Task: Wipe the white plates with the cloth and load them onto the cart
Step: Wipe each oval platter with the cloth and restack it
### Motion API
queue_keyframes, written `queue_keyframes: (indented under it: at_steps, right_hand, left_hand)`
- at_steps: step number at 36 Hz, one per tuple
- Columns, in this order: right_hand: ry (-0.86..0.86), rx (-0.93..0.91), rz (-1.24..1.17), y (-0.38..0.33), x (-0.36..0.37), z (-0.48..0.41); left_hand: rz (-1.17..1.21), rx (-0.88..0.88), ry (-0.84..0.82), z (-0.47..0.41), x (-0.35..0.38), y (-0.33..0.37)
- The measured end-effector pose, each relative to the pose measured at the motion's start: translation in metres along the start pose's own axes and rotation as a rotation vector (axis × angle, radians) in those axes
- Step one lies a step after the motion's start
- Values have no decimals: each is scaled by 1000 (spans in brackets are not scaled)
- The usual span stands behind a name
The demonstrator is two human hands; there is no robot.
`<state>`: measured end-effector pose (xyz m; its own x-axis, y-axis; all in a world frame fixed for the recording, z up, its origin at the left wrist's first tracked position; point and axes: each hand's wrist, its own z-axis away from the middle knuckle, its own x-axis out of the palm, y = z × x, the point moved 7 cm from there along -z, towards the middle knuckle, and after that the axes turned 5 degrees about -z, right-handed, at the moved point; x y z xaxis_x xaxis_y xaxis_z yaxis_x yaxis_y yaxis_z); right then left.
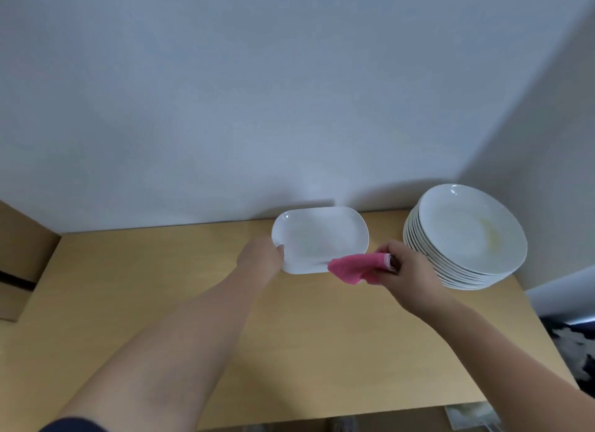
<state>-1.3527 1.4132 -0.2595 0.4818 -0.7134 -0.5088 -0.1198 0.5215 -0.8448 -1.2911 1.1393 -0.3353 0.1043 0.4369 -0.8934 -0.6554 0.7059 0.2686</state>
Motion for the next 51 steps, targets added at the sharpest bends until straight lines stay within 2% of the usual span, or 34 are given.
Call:
queue_keyframes:
  at_steps: [11,16,19,23,30,39,44,51]
  right_hand:
    - [-45,-42,-11,7,-10,-13]
    - [-30,-87,4,-1,-15,-12]
    - [-37,-82,-12,-5,-14,-10]
    - [-57,-101,-11,-15,-10,-6]
    - [-140,-179,1,-37,10,-1]
    - [-284,-217,-18,-69,69,9]
    - [-351,-215,23,-71,113,21]
    - [-357,-186,152,-67,174,31]
  left_hand:
    - [174,-94,10,-1,-2,2]
    - [588,-157,60,7,-7,0]
    - [689,-157,84,14,-14,1]
    - [690,-127,58,32,-20,1]
    - [659,-117,122,72,-28,-36]
    - [799,-276,193,127,-8,-118]
    - [834,-327,179,140,11,-151]
    - [799,-361,120,148,29,-196]
